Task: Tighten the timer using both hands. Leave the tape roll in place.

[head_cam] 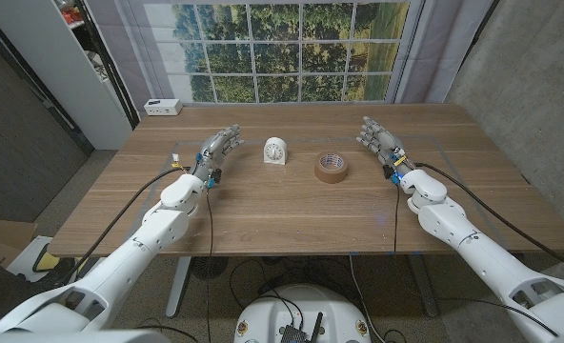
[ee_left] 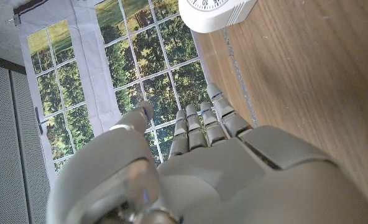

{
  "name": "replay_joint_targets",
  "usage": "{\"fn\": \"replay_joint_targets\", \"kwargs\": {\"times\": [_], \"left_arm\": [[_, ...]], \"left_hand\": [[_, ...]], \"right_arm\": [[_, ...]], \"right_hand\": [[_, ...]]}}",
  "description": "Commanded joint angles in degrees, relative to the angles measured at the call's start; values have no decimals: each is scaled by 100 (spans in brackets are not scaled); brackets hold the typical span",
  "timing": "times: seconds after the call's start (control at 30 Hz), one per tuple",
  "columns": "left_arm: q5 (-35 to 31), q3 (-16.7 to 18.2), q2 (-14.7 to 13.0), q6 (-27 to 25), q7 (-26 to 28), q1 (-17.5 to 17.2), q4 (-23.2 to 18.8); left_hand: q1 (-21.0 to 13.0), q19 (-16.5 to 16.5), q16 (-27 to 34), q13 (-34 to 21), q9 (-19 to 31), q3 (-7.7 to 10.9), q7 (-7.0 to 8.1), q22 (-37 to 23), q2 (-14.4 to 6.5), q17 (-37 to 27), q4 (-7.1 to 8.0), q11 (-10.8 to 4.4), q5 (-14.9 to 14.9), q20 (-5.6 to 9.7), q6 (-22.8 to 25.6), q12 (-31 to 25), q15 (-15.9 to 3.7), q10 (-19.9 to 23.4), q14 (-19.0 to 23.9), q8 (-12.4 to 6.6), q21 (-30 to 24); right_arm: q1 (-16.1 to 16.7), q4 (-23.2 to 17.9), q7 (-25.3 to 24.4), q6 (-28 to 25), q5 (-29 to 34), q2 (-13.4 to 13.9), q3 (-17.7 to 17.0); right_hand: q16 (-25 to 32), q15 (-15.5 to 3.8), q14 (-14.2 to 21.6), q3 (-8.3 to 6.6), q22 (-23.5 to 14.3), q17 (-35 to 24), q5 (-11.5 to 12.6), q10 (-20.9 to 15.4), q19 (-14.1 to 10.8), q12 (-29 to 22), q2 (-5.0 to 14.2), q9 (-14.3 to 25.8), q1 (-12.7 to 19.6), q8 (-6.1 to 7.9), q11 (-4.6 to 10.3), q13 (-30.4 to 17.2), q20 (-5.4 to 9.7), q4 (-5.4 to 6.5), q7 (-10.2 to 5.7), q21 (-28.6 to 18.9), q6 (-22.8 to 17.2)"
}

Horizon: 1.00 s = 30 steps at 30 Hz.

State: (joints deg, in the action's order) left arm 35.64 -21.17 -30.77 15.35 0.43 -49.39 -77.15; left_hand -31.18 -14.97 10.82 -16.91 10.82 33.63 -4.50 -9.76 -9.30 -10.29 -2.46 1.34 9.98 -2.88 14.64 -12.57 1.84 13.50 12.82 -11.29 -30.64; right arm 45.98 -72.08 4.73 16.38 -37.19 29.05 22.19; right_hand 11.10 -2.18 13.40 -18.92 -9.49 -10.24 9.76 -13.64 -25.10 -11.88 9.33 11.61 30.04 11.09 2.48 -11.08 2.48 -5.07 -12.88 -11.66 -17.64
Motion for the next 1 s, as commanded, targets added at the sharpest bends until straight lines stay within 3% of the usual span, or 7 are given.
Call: {"fn": "replay_joint_targets", "kwargs": {"times": [0.03, 0.1, 0.13, 0.23, 0.4, 0.7, 1.0], "left_arm": [[-371, -42, -309, -243, 383, -200, -534], [-454, -59, -378, -355, 471, -225, -645], [-464, -66, -393, -336, 434, -224, -640], [-479, -70, -427, -374, 432, -238, -679], [-533, -52, -493, -468, 529, -283, -773], [-588, 1, -629, -606, 647, -391, -911], [-451, 150, -861, -758, 642, -644, -1141]], "left_hand": [[-56, 109, 4, -40, 29, 46, 86, -13, 24, -15, -45, -73, 31, -11, 76, -61, -18, 19, -35, -57, 49], [-59, 161, -8, -47, 34, 48, 118, -14, 29, -15, -60, -78, 32, -31, 61, -71, -11, 30, -70, -50, 80], [-64, 179, -11, -49, 35, 50, 127, -15, 32, -13, -70, -76, 33, -23, 60, -71, -13, 27, -78, -49, 90], [-97, 261, -32, -66, 46, 39, 190, -17, 24, -14, -125, -77, 36, -23, 34, -67, 4, -22, -178, -38, 148], [-141, 310, -32, -83, 56, 27, 216, -18, 19, -13, -192, -85, 41, -36, 4, -59, 21, -82, -230, -26, 194], [-178, 343, -25, -103, 66, -3, 231, -21, 26, -12, -263, -87, 45, -64, 7, -72, 27, -95, -277, -30, 239], [-294, 361, 1, -133, 80, -14, 252, -22, 64, 3, -429, -85, 67, -96, 168, -123, 13, -33, -252, -91, 300]], "right_arm": [[-475, 91, 688, -256, 388, 415, 305], [-656, 55, 829, -359, 655, 576, 457], [-778, 36, 925, -449, 826, 676, 562], [-1049, 89, 1164, -562, 1074, 770, 743], [-1493, 183, 1512, -594, 1529, 827, 1051], [-2228, 403, 2132, -528, 2156, 758, 1501], [-3025, 505, 2888, -474, 2914, 676, 2033]], "right_hand": [[22, -548, 63, -62, -27, -2, 47, -59, -26, -20, 1, 27, 138, 38, 44, -36, 251, -91, -1, -10, -45], [10, -628, -46, -92, -49, -31, 82, 21, 32, 21, -16, 10, 290, -28, 190, -67, 88, -238, 85, 21, 206], [-3, -637, -114, -116, -53, -26, 95, 146, 71, 59, -38, 20, 397, 4, 293, -75, 62, -322, 1, 30, 189], [-58, -660, -414, -137, -53, -16, 112, 424, 258, 118, -102, 23, 604, -11, 414, -89, 61, -431, 1, 77, 324], [-75, -721, -644, -169, -49, -9, 130, 651, 450, 124, -124, 20, 824, -35, 448, -104, 60, -477, 3, 107, 542], [-38, -777, -641, -214, -46, -3, 153, 703, 539, 93, -136, 26, 1014, -36, 516, -117, 16, -511, 3, 107, 683], [-20, -814, -645, -425, -40, 5, 276, 826, 563, 87, -48, 38, 1525, -9, 589, -131, 49, -564, 1, 79, 828]]}}
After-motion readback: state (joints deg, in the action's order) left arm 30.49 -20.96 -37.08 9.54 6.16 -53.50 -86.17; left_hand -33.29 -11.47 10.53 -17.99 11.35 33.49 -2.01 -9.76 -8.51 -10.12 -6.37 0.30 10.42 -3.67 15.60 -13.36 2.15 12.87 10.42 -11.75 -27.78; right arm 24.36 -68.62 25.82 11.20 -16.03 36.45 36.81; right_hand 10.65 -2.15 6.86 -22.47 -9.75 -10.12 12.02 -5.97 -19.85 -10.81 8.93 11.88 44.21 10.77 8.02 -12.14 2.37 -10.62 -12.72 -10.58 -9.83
